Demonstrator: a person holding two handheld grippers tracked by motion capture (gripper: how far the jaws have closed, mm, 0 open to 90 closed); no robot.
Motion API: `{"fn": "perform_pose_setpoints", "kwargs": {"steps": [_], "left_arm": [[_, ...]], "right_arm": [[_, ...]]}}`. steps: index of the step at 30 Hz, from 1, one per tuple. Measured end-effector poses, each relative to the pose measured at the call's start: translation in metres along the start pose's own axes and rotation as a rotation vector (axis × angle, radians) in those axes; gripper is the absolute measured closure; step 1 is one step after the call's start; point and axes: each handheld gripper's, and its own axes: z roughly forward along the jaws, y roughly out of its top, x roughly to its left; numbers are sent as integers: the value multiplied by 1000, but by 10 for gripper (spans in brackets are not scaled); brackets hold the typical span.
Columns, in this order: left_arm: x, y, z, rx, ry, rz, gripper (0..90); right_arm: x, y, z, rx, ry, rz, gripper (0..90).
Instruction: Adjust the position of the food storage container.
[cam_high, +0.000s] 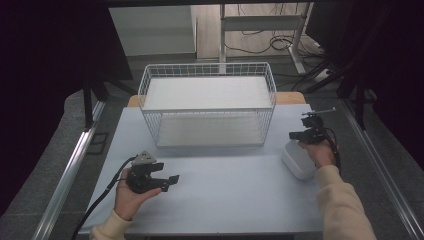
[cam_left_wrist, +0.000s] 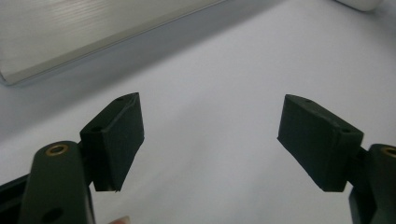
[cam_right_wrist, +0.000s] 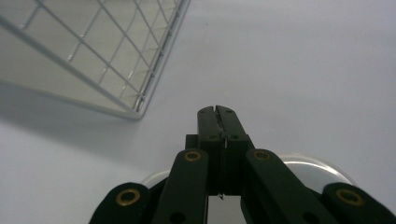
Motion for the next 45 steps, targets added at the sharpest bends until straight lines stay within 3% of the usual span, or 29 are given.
{"fn": "perform_pose_setpoints", "kwargs": {"steps": [5,7,10,11,12,15,22,34,45], "left_arm": [[1,0,1,1,6,-2,222],[0,0,0,-5,7,-3,222],[1,0,-1,-6,10,-1,222],[1,1,-1,-6,11,-2,222],[1,1,-1,-6,11,-2,222],[1,1,-1,-8,11,-4,222],[1,1,0,-6,12,-6,222],[1,1,-1,-6,13,-7,222],[1,1,-1,-6,13,-8,222]], "right_arm": [[-8,1,-15,-55,3,7,899],[-19,3,-30,-80,-29,13,899],[-27,3,-37,-92,-51,19,900],[-38,0,-43,-84,-95,18,900],[-38,0,-43,-84,-95,18,900],[-55,-12,-42,-36,-150,14,900],[-69,-28,-33,41,-187,-12,900],[-54,-41,-32,109,-133,-90,900],[-6,-54,-29,121,-38,-178,900]]}}
